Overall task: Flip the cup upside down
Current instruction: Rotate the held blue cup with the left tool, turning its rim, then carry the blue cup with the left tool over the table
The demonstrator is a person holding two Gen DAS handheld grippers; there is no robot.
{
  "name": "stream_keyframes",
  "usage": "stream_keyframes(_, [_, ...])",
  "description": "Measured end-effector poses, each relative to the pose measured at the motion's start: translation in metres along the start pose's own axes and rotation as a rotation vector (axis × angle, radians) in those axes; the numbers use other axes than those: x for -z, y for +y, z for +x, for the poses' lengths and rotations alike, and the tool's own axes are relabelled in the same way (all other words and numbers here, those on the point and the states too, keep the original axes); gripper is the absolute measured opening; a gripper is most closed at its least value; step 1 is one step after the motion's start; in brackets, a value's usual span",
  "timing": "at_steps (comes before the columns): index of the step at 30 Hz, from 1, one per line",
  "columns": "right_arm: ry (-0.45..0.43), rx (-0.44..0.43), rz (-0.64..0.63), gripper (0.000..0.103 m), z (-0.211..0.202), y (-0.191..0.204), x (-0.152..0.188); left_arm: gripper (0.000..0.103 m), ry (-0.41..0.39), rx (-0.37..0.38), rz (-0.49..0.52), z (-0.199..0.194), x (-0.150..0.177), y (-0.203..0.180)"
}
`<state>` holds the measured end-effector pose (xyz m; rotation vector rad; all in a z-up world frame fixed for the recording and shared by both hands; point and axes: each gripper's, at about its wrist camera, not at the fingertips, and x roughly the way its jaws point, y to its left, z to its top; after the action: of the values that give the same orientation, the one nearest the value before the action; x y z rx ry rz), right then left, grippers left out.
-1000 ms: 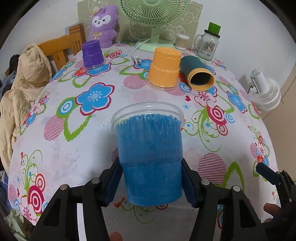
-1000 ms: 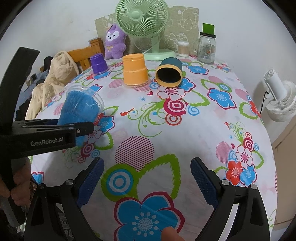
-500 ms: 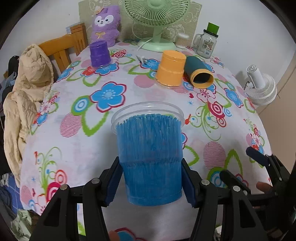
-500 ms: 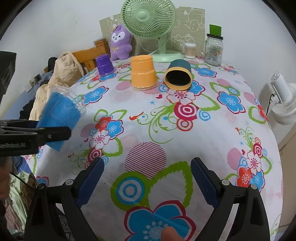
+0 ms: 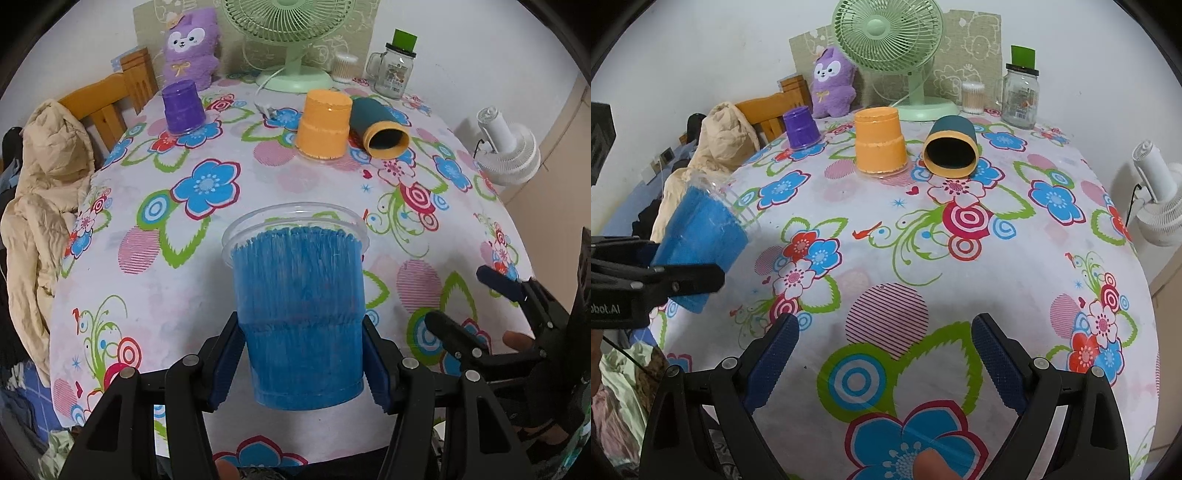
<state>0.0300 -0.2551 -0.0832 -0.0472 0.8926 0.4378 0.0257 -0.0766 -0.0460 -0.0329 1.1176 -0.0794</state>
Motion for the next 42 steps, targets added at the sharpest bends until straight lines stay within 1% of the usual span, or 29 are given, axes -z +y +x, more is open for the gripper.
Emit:
stream_keyframes(18, [0.009, 0.009, 0.003, 0.096, -0.001, -0.003, 0.001, 0.063, 0.002, 0.005, 0.022, -0.005, -0.005, -0.005])
stream_keyframes(29, [0.013, 0.008, 0.01, 0.096, 0.001, -0.007, 0.003, 0.063, -0.005, -0.002, 0.018, -0.011, -0.008, -0.003])
stream_keyframes(33, [0.016, 0.007, 0.011, 0.096, 0.002, -0.007, 0.003, 0.068, -0.009, -0.002, 0.019, -0.012, -0.008, -0.004])
stream_keyframes(38, [0.015, 0.008, 0.013, 0.096, 0.002, -0.006, 0.004, 0.07, -0.015, -0.005, 0.028, -0.012, -0.008, -0.004])
stream_keyframes(42, [0.016, 0.011, 0.014, 0.096, 0.003, -0.007, 0.004, 0.074, -0.003, -0.014, 0.026, -0.006, -0.005, -0.002])
